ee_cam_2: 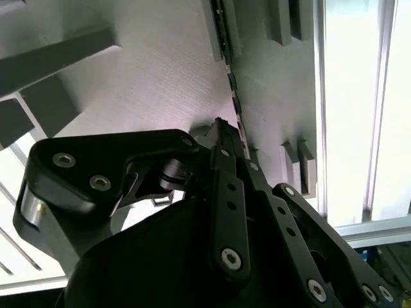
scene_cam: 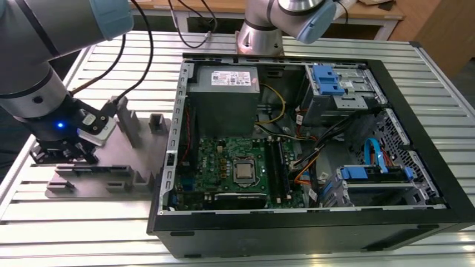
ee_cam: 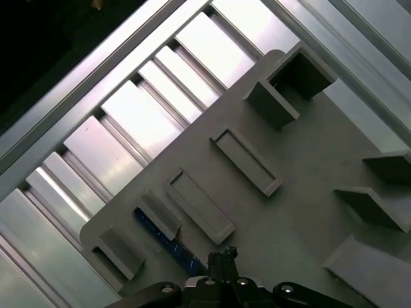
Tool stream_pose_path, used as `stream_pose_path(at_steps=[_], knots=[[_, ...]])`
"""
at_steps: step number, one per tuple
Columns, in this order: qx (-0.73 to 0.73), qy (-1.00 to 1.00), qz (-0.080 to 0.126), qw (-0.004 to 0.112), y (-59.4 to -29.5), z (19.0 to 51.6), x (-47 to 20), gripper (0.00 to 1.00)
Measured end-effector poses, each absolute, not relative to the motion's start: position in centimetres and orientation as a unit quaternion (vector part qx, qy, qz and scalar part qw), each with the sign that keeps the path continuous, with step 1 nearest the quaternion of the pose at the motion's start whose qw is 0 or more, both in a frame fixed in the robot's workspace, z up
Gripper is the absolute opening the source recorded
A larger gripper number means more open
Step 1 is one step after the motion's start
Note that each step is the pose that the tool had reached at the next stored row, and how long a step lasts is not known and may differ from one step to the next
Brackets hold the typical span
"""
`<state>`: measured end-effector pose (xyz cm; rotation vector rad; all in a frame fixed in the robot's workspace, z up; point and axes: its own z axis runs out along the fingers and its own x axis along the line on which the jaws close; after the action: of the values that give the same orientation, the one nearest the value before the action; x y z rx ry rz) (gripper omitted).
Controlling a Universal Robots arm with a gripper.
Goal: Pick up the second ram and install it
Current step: 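Pick up the second ram and move it above second insertion slot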
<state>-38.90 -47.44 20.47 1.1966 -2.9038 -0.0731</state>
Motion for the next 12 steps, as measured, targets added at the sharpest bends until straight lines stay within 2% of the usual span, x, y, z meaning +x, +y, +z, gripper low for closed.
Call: stream_pose_path(at_steps=[12], knots=[[0.451, -0.892, -0.023, 0.002, -47.45, 20.45, -38.90, 0.14]])
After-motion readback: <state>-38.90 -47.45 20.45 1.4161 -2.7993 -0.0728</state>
